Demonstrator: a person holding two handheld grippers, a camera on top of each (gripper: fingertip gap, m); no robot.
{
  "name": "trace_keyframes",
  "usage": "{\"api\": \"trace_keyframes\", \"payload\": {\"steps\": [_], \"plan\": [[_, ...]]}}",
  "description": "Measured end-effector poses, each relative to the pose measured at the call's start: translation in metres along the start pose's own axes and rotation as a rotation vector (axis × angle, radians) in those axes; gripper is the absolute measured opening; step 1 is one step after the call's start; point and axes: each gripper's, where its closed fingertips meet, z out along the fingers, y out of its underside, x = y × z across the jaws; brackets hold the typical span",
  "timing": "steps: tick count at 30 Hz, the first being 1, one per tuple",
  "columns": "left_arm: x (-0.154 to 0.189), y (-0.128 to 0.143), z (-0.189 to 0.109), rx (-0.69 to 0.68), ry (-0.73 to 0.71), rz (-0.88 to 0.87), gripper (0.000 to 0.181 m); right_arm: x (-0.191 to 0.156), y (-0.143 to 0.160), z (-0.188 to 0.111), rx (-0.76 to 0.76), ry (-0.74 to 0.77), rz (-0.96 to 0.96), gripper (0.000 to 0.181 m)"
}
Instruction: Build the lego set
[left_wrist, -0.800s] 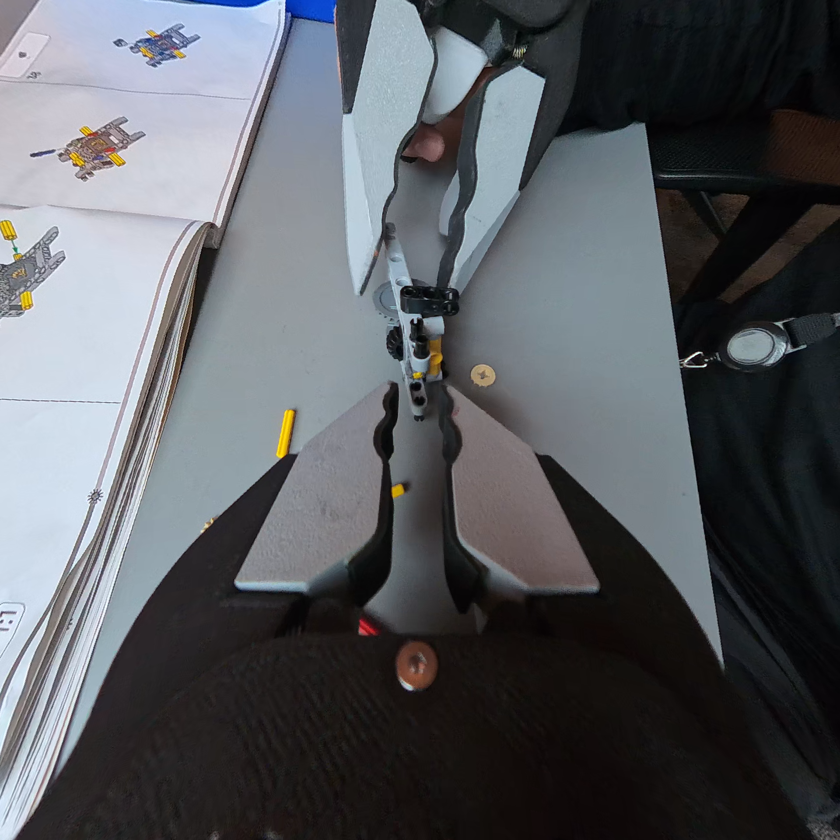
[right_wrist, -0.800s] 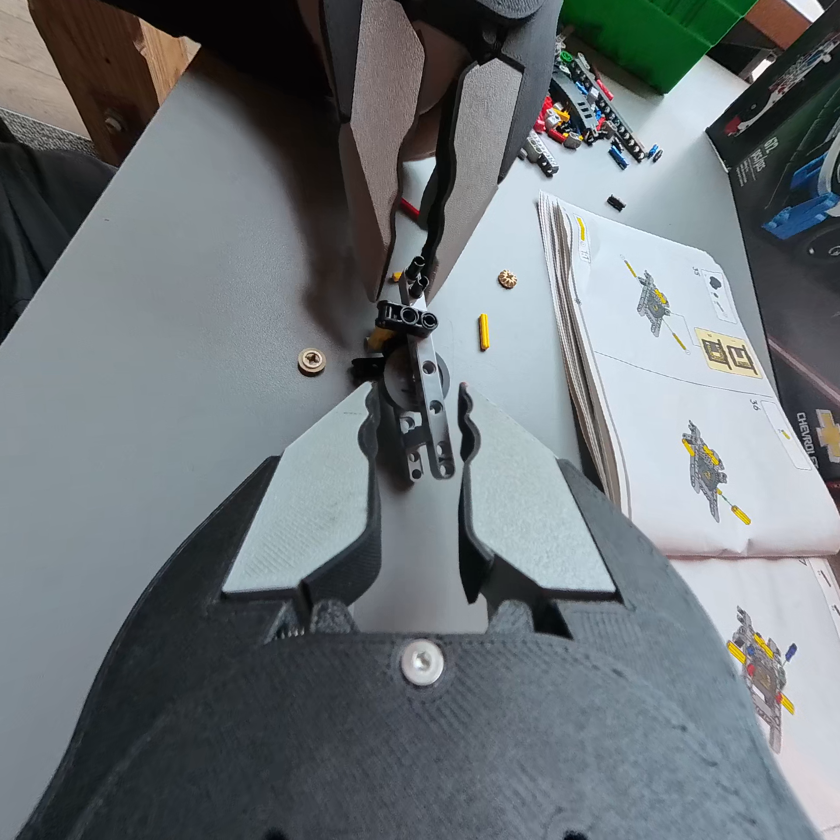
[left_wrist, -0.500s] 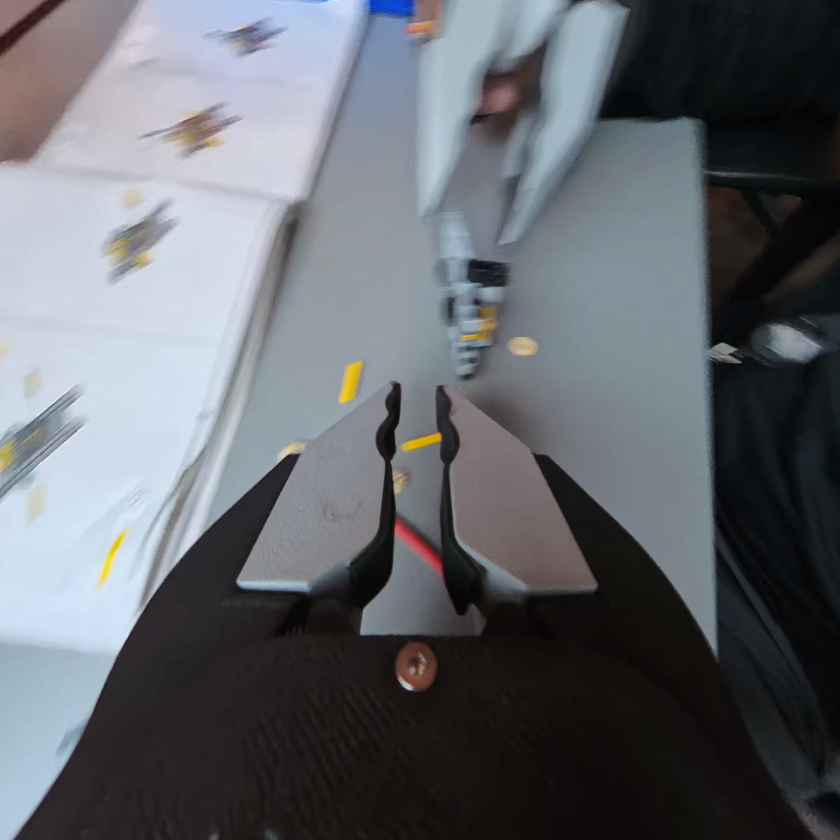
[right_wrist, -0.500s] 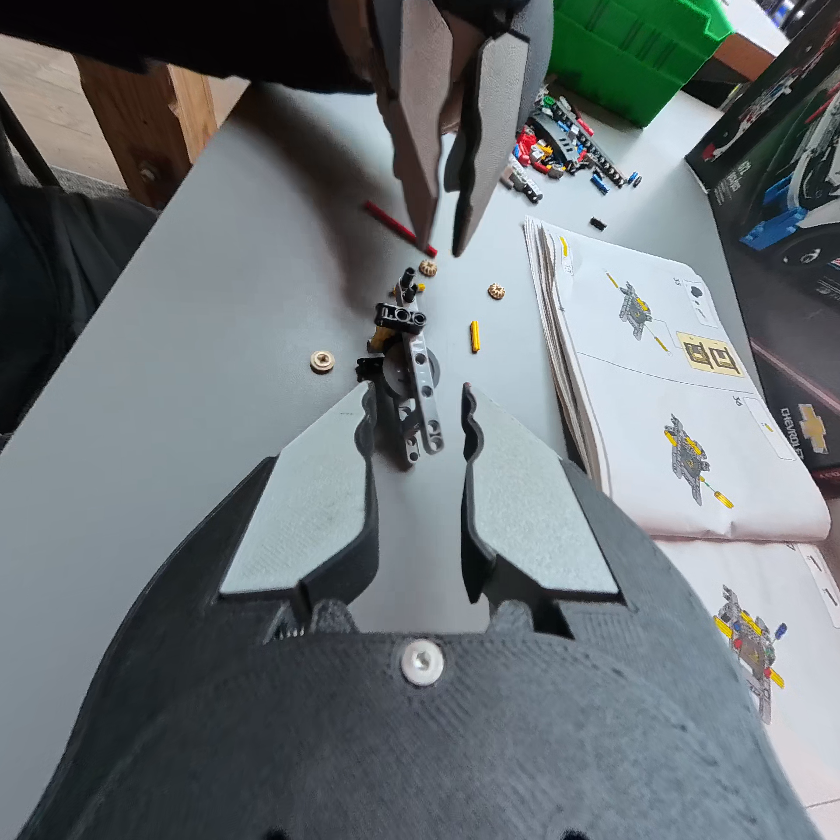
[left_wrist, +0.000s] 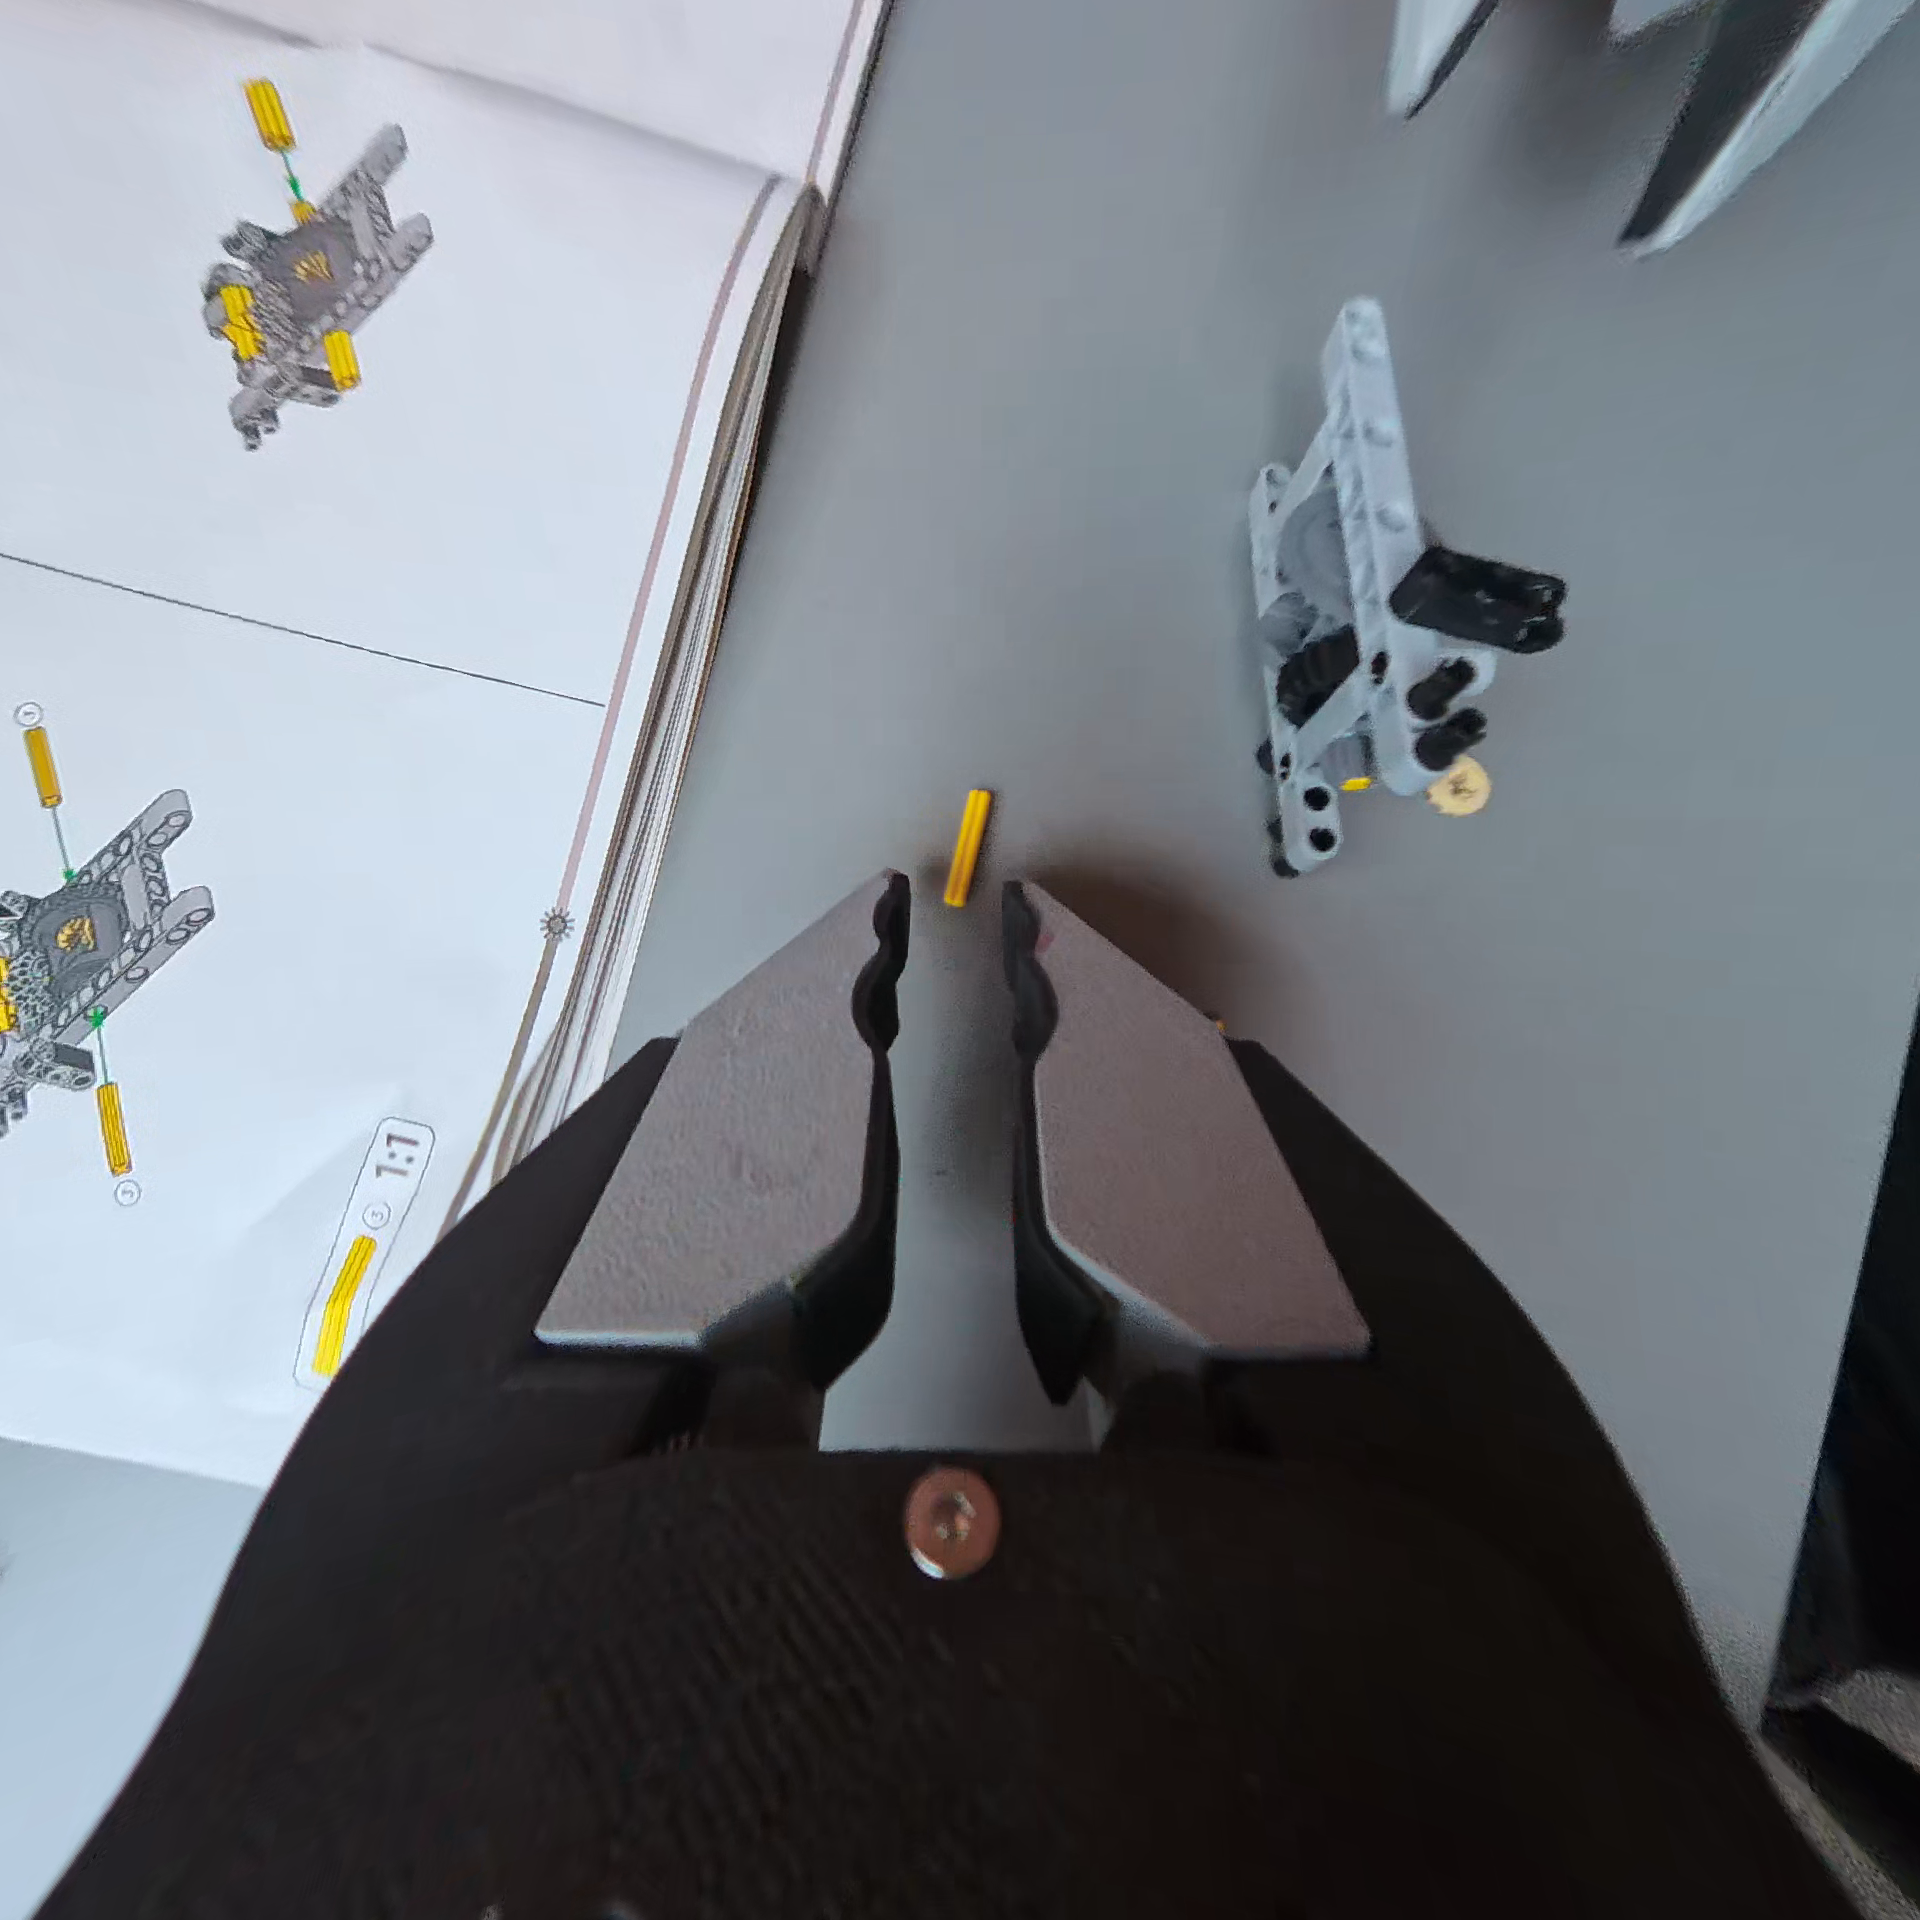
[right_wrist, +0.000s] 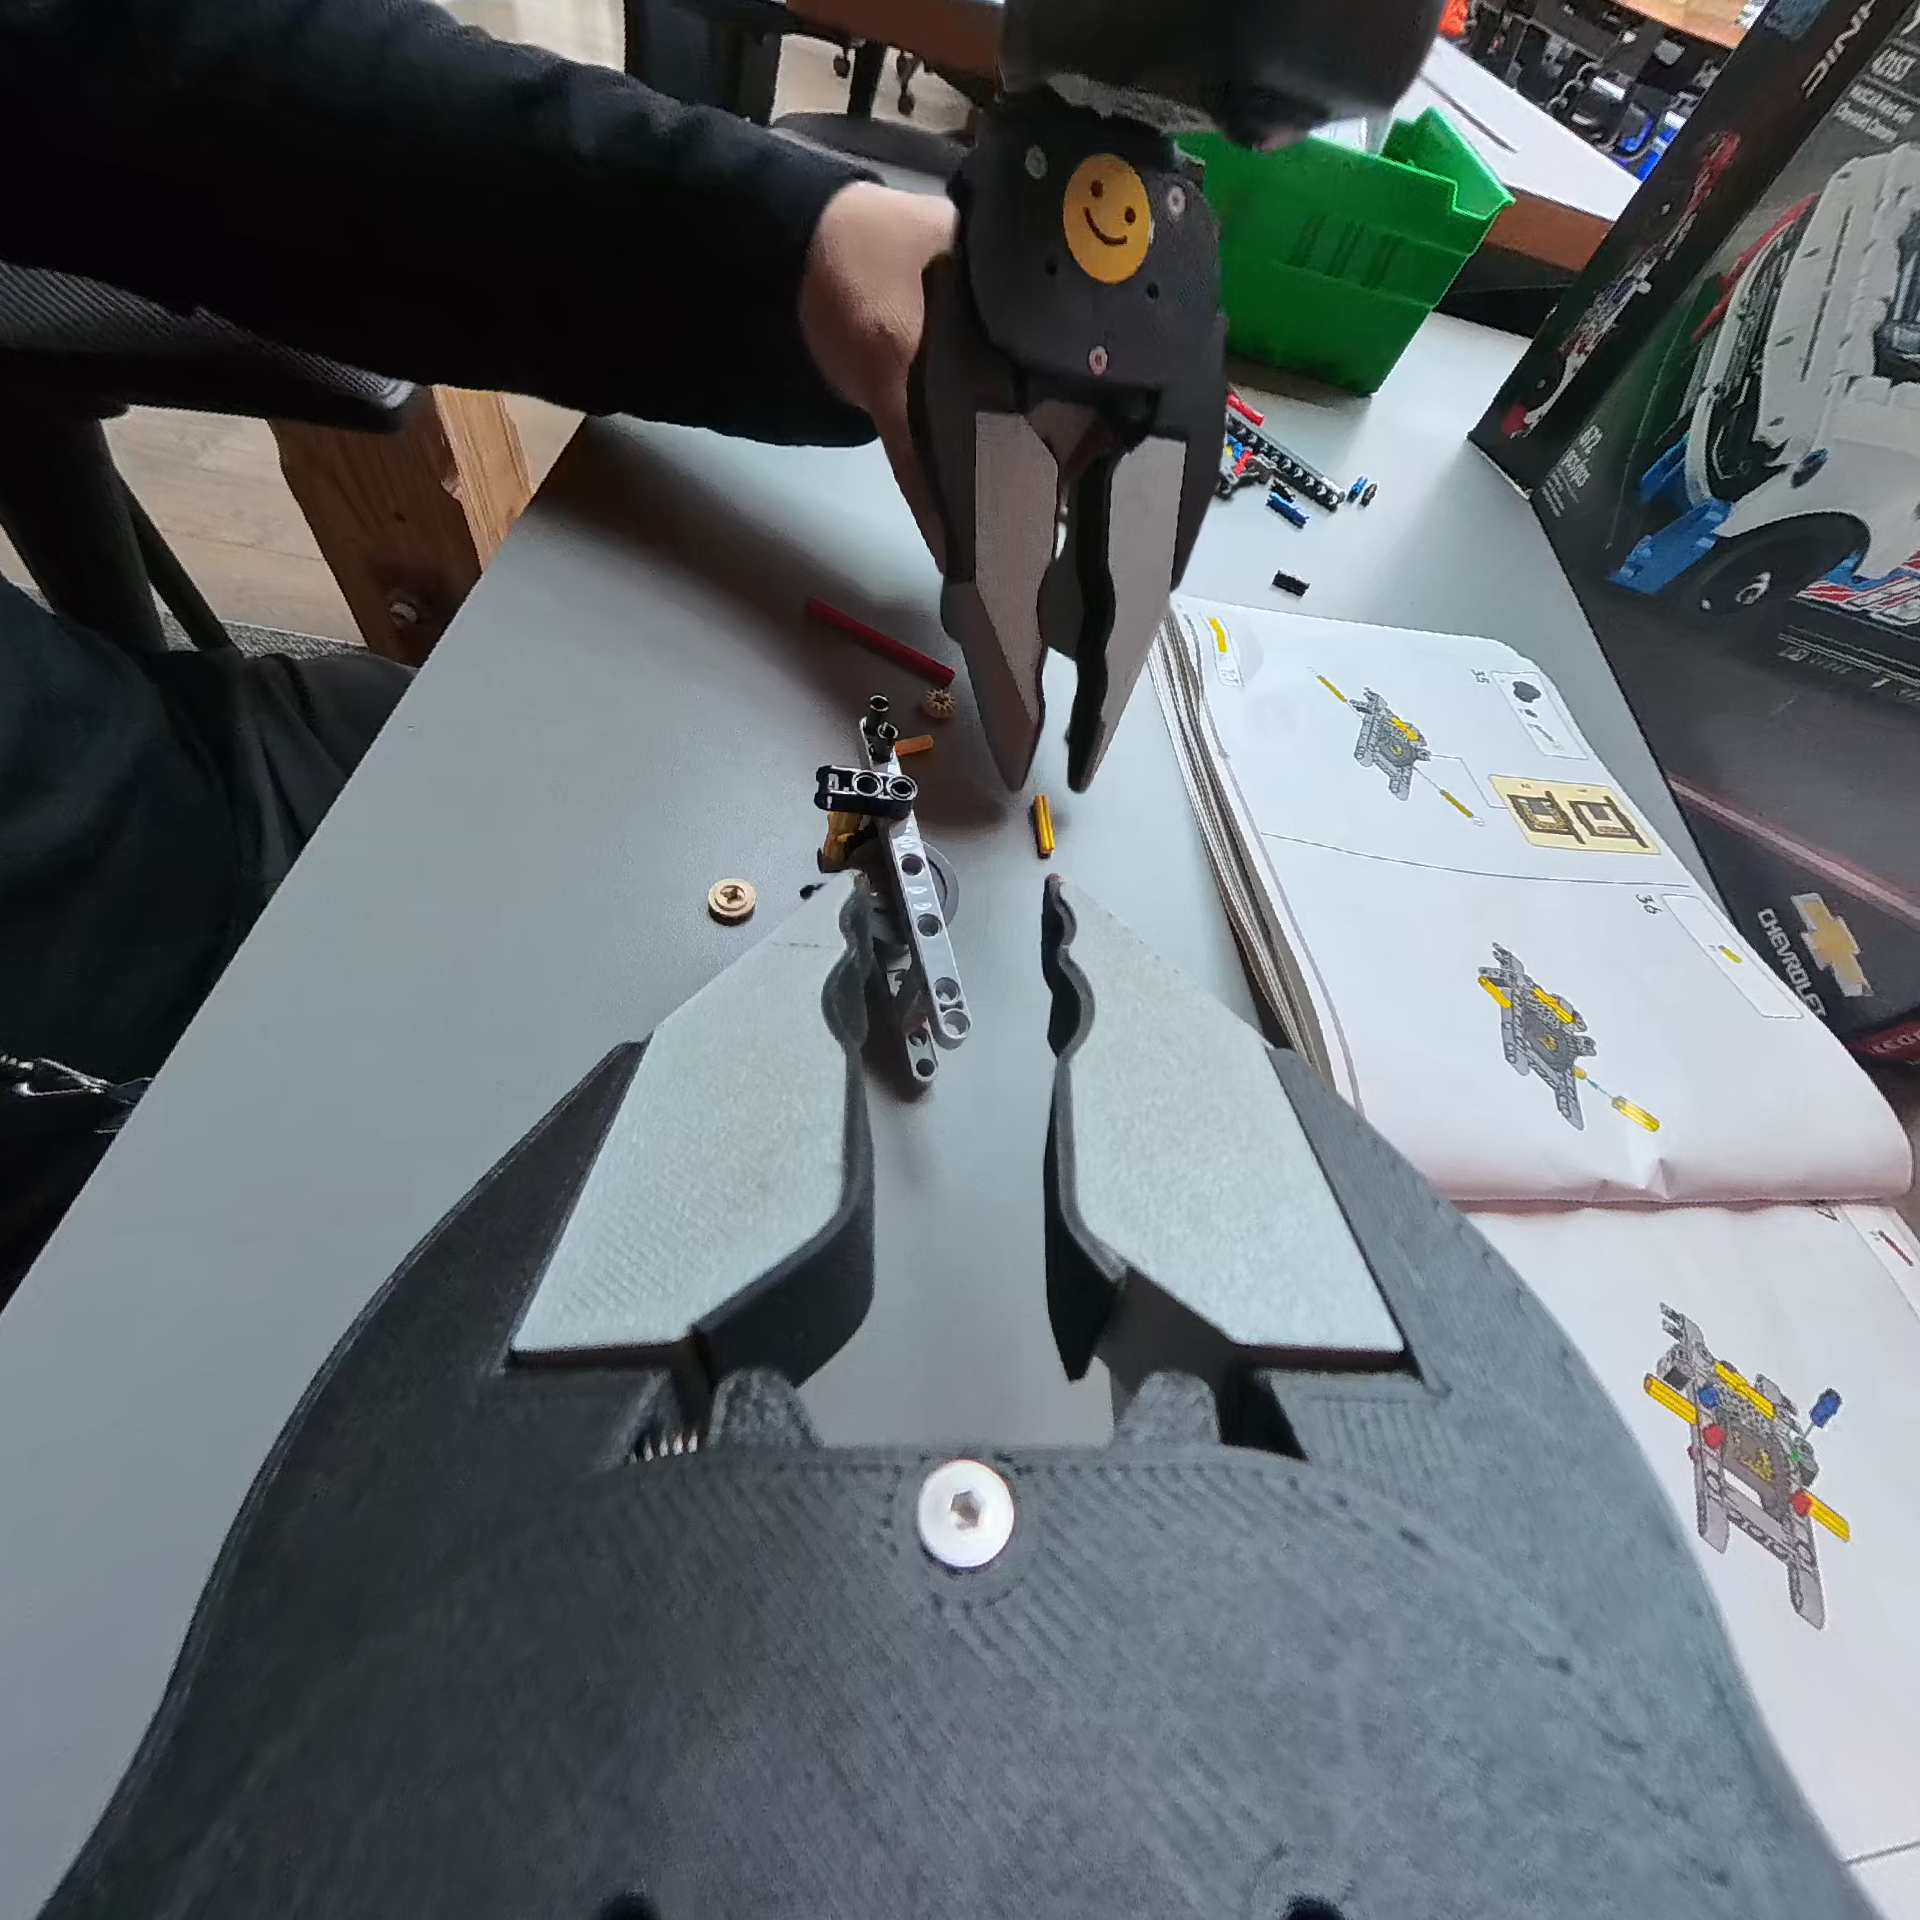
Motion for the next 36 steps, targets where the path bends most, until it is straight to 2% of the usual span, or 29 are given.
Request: {"api": "trace_keyframes", "payload": {"steps": [3,10,13,16,21,25,36], "plan": [[0.001,0.002,0.005,-0.024,0.001,0.026,0.002,0.000,-0.001,-0.002,0.006,-0.001,0.003,0.029],[-0.001,-0.001,0.004,0.036,-0.034,0.012,0.001,0.001,-0.006,-0.003,0.021,0.007,0.014,0.023],[0.002,-0.019,-0.012,0.181,-0.024,-0.030,0.000,0.003,-0.010,-0.002,0.025,0.028,0.030,0.018],[0.021,-0.045,-0.036,0.343,0.034,-0.053,0.000,0.001,-0.023,-0.001,0.066,0.036,0.049,0.003],[0.062,-0.079,-0.058,0.483,0.131,-0.012,0.000,-0.004,-0.045,0.001,0.126,0.060,0.038,0.017],[0.082,-0.091,-0.058,0.512,0.204,0.001,0.001,-0.011,-0.055,0.000,0.156,0.067,-0.012,0.015],[0.094,-0.097,-0.051,0.532,0.253,0.022,0.001,-0.018,-0.056,-0.003,0.162,0.046,-0.041,0.004]]}}
